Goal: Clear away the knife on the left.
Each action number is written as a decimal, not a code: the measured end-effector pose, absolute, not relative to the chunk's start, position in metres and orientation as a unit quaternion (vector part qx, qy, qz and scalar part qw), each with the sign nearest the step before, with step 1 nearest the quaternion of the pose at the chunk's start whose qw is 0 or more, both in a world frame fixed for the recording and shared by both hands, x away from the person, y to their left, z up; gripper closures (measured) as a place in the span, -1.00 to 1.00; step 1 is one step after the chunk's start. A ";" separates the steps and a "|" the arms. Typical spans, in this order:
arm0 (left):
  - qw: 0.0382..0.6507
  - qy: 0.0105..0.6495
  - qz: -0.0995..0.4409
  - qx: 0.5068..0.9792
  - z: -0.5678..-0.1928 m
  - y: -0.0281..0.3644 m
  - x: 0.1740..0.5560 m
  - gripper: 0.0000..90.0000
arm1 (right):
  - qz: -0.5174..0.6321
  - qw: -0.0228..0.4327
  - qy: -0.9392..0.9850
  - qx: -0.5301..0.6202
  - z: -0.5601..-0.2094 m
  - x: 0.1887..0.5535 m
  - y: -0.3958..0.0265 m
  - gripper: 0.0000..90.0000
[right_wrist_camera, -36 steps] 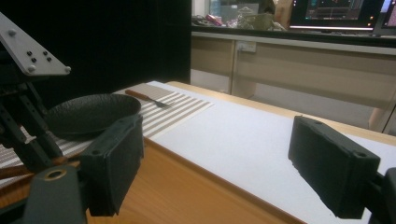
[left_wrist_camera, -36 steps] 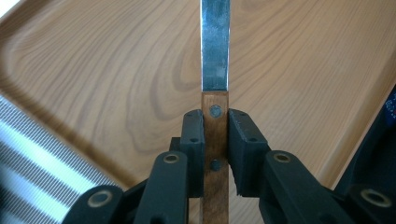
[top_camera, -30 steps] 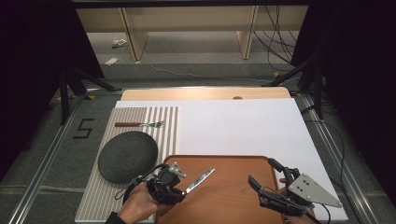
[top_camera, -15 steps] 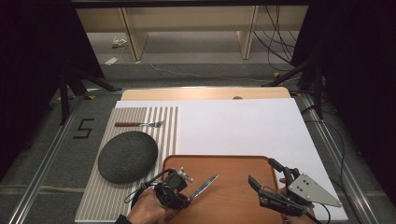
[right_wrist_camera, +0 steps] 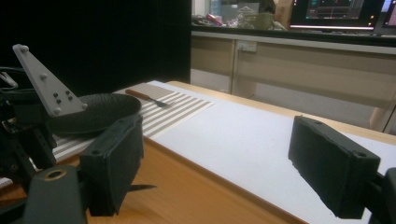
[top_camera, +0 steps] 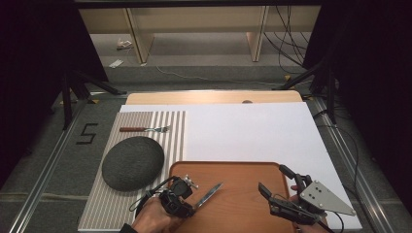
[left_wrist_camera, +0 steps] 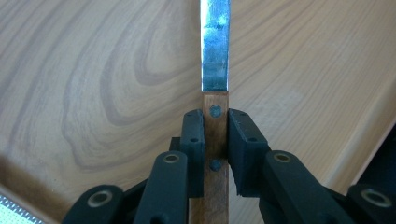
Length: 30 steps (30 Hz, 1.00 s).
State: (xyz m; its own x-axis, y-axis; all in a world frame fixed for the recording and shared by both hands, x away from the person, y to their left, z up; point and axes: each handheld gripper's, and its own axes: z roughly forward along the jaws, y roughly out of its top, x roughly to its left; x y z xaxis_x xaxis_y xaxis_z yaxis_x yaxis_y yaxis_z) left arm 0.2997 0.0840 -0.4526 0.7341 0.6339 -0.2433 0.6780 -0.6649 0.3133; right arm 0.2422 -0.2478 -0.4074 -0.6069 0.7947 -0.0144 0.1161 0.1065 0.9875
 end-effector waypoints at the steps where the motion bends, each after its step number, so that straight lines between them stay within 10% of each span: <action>1: 0.193 0.361 -0.058 0.911 -0.454 0.084 0.300 0.71 | 0.580 0.293 0.684 0.333 -0.407 0.242 -0.248 -0.57; 12: 0.198 0.355 -0.065 0.911 -0.458 0.082 0.298 0.65 | 0.580 0.293 0.683 0.333 -0.408 0.242 -0.248 -0.57; 22: 0.271 0.322 -0.017 0.907 -0.433 0.084 0.290 -0.23 | 0.581 0.292 0.682 0.334 -0.408 0.243 -0.248 -0.57; 26: 0.280 0.299 -0.008 0.912 -0.429 0.079 0.285 -0.19 | 0.581 0.292 0.682 0.335 -0.408 0.243 -0.248 -0.57; 30: 0.285 0.280 0.005 0.917 -0.428 0.072 0.281 0.35 | 0.580 0.292 0.683 0.335 -0.408 0.243 -0.248 -0.57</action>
State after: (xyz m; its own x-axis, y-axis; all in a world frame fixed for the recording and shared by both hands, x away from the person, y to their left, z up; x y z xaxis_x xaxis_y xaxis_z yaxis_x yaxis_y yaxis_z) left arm 0.2807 0.0715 -0.4283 0.8435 0.5156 -0.1506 0.5102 -0.6813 0.5248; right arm 0.2431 -0.2481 -0.4077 -0.6053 0.7959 -0.0105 0.1180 0.1028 0.9877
